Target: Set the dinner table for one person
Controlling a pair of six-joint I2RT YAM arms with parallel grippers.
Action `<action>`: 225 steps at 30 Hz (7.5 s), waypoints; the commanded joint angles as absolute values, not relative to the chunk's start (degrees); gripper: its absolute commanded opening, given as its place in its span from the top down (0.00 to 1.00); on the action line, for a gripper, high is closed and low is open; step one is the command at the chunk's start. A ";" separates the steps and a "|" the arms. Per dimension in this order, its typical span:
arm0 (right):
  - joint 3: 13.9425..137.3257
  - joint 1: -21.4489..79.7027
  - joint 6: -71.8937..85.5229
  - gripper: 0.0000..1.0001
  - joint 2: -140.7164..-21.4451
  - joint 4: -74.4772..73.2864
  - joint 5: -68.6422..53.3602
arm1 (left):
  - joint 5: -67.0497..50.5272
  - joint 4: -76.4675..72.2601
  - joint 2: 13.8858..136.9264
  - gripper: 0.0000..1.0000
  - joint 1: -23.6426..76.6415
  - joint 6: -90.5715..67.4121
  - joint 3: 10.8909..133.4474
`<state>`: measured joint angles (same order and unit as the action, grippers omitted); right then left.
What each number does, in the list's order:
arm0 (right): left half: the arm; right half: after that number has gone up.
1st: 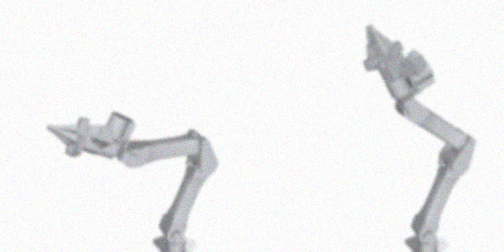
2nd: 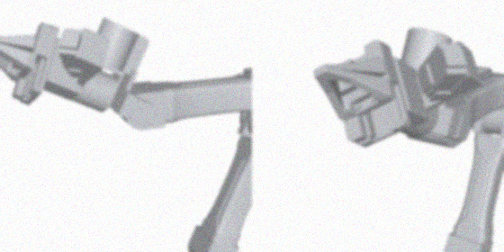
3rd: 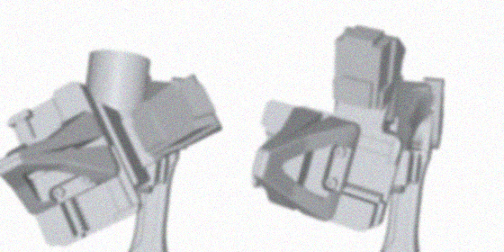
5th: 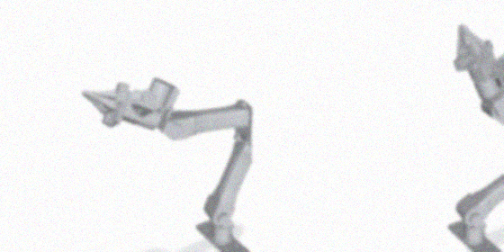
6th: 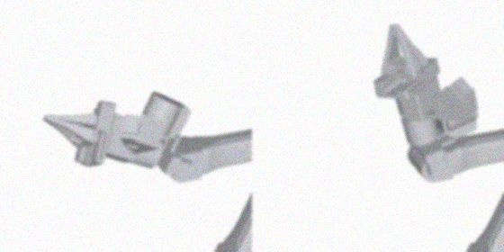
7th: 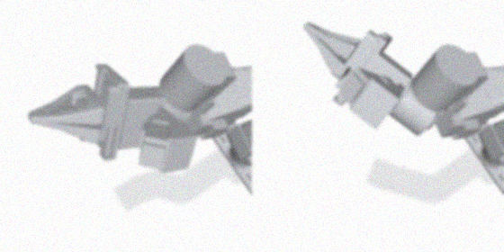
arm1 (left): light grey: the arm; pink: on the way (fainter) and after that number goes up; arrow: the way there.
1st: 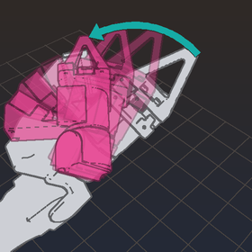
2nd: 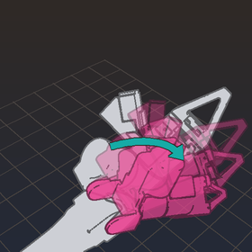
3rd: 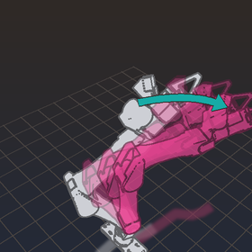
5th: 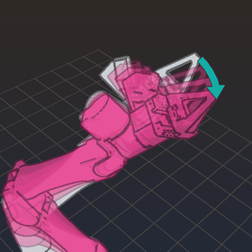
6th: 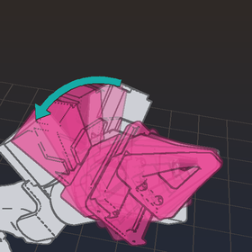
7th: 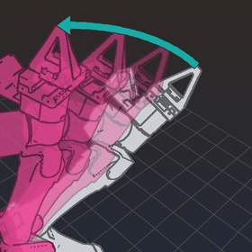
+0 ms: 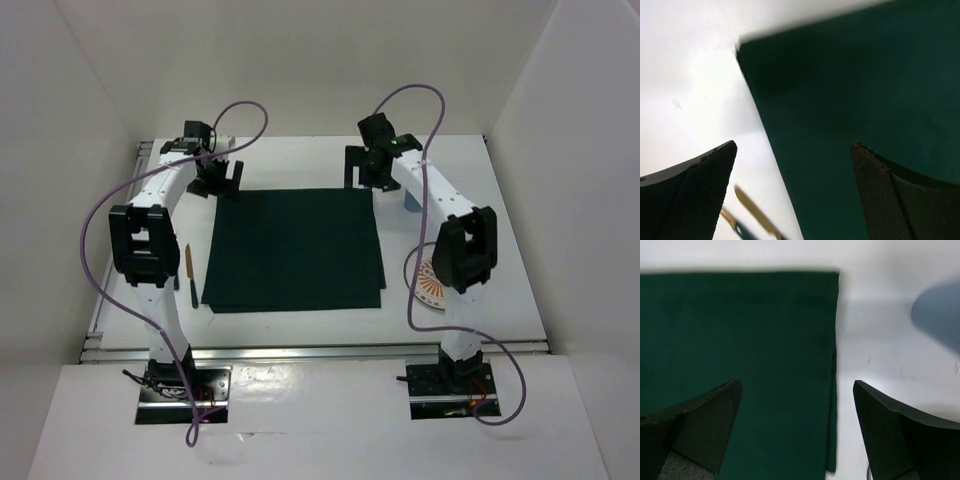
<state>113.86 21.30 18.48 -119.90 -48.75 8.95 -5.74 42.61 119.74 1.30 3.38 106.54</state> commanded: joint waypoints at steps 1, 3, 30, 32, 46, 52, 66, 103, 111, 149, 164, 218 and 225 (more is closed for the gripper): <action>103.92 22.68 20.12 0.00 -107.25 -47.38 5.37 | -6.76 47.36 111.38 0.00 0.70 2.11 100.66; 92.59 24.87 22.40 0.00 -100.48 -45.80 4.14 | -9.04 48.68 105.40 0.00 0.70 3.25 92.49; 46.94 29.09 41.92 0.24 -84.73 -31.99 -5.71 | -12.66 51.41 101.16 0.14 -4.13 8.61 63.28; 46.14 29.09 41.92 0.24 -83.68 -31.99 -6.33 | -13.88 53.08 101.77 0.16 -4.13 9.14 64.07; 39.64 29.09 44.30 0.25 -83.66 -23.47 -9.85 | -10.02 56.87 106.26 0.27 -5.19 17.75 65.39; 41.57 29.09 42.54 0.25 -84.29 -27.24 -6.86 | -12.04 57.57 106.78 0.28 -5.19 19.51 64.34; 43.77 29.09 40.70 0.37 -84.81 -28.84 -3.51 | -18.11 58.18 108.81 1.00 -5.19 19.51 64.42; 52.32 23.12 39.54 0.54 -77.70 -42.11 2.72 | -19.08 66.01 99.67 0.54 -0.97 22.77 67.24; 54.40 22.41 37.97 0.42 -81.73 -40.69 5.18 | -14.68 62.49 98.53 0.01 -0.97 20.13 68.90; 42.71 16.88 40.79 1.00 -83.31 -30.23 0.44 | -8.19 51.50 99.51 0.02 1.23 11.25 78.13; 47.90 16.88 33.66 0.98 -87.88 -28.92 0.18 | -2.98 50.27 96.15 0.01 0.18 11.78 76.46; 28.83 -16.87 70.14 0.09 -53.88 -44.48 2.38 | -8.96 43.07 92.20 0.01 -0.88 11.87 68.03; 25.49 -16.87 70.40 0.15 -51.59 -35.71 4.22 | -9.58 44.21 92.72 0.01 -0.88 11.34 69.16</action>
<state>26.37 -16.67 69.30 -52.31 -42.54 3.66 -7.86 43.97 93.10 -0.62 10.59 67.70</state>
